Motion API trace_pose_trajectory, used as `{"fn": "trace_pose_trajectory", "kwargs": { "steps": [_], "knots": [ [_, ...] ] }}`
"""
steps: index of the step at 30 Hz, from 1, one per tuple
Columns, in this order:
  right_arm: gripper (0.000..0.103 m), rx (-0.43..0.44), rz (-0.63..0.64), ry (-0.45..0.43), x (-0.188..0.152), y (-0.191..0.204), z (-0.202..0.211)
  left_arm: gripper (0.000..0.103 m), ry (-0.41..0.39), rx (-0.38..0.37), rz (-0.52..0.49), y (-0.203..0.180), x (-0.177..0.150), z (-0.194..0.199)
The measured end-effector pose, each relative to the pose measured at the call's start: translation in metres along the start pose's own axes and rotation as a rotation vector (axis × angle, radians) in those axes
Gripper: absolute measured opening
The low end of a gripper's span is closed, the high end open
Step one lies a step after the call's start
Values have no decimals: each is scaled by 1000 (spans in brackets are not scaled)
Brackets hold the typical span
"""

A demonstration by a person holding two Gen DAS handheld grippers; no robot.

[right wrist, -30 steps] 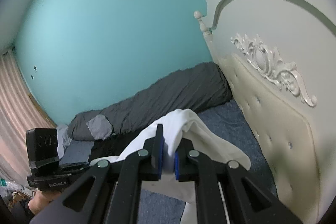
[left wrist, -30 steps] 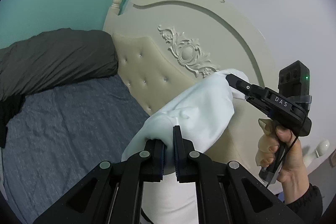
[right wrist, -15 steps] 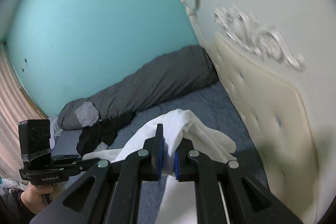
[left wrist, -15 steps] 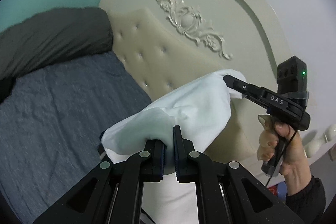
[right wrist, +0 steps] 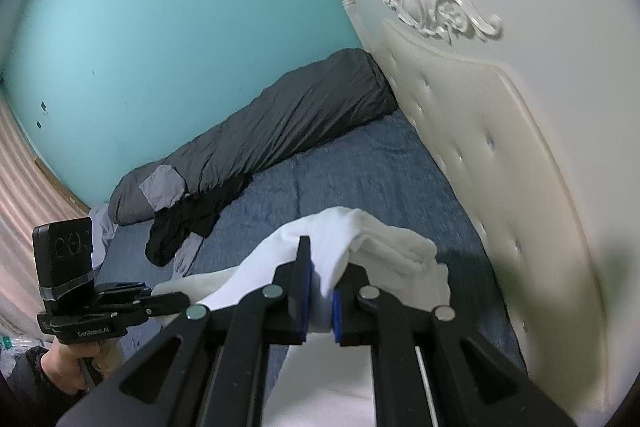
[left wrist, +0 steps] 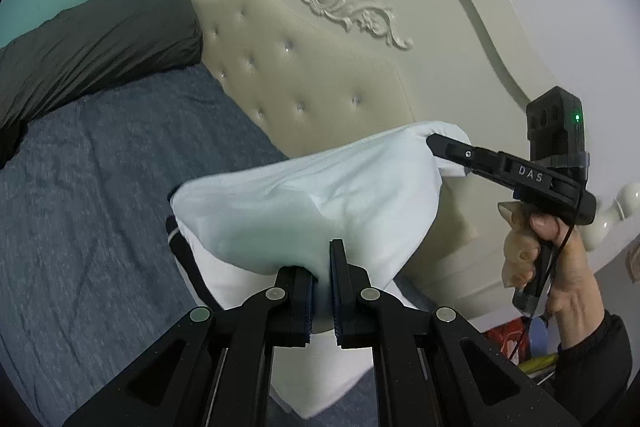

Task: Fold clothes
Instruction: 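Carry the folded polo with both grippers toward the clothes stack by the headboard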

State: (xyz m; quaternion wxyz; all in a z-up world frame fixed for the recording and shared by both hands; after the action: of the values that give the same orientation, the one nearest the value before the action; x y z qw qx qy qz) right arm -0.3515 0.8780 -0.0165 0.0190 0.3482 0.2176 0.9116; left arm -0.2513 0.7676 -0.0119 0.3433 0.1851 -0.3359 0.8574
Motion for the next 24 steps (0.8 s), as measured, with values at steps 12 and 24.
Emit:
{"fn": "trace_pose_trajectory", "kwargs": {
  "steps": [12,24],
  "knots": [
    [7,-28,-8,57,-50,-1,21,7,53,1,5,-21,-50,-9],
    [7,-42,-16,119,-103,-14,28,7,101,12,19,-27,-98,-27]
  ]
}}
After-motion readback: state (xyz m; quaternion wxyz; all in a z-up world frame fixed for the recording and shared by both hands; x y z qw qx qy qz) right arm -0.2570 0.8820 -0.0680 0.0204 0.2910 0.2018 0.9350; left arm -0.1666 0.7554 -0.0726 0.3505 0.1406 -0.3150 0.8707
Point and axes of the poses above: each gripper's, at about its wrist camera, not at the fingertips, and z roughly against the way its jaws point, y to its left, x to its top, the point moved 2 cm from there along -z, roughly the way its jaws point, and after that the axes turned 4 degrees about y, right-handed, at the moved point
